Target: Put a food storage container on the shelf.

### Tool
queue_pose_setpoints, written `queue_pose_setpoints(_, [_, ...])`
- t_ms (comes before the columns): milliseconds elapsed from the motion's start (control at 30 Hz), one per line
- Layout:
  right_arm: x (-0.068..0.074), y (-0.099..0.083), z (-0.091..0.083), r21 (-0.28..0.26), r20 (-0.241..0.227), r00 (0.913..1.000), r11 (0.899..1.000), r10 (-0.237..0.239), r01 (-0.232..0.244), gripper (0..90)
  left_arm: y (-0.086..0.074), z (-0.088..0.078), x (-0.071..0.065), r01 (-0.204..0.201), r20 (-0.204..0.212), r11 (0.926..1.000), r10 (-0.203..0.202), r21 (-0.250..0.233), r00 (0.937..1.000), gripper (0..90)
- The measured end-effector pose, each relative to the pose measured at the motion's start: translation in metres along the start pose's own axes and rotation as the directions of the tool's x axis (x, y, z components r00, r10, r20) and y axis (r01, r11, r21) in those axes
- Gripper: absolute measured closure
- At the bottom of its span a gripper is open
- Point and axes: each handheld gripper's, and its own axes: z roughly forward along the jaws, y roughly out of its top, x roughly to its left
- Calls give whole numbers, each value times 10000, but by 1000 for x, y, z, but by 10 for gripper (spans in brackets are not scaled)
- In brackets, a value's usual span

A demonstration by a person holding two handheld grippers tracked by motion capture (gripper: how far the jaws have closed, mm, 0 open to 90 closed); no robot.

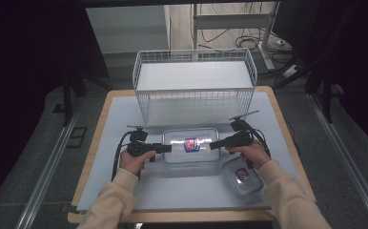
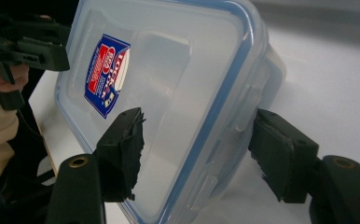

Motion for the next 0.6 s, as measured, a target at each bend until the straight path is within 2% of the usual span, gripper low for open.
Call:
queue_pose_setpoints(33, [0, 0, 0, -8, 8, 10000, 10000, -8, 8, 365, -1, 0, -1, -68, 30, 9998, 68, 176, 10000, 431])
queue_pose_setpoints(300, [-2, 1, 0, -17, -70, 9999, 9999, 107, -107, 370, -4, -1, 1, 16, 204, 9997, -21, 253, 9998, 436])
queue_pose_setpoints(467, [-2, 1, 0, 9, -85, 9999, 9999, 122, -122, 375, -4, -2, 3, 400, 290, 9992, -398, -94, 9988, 474])
queue_pose_setpoints(500, [-2, 1, -1, -28, -97, 9998, 9999, 160, -160, 392, -5, -3, 3, 485, 239, 9984, -478, -305, 9986, 504])
queue_pose_setpoints(600, [0, 1, -2, 3, -71, 10000, 10000, 61, -61, 397, -5, -3, 2, 401, 180, 9985, -394, -370, 9991, 507])
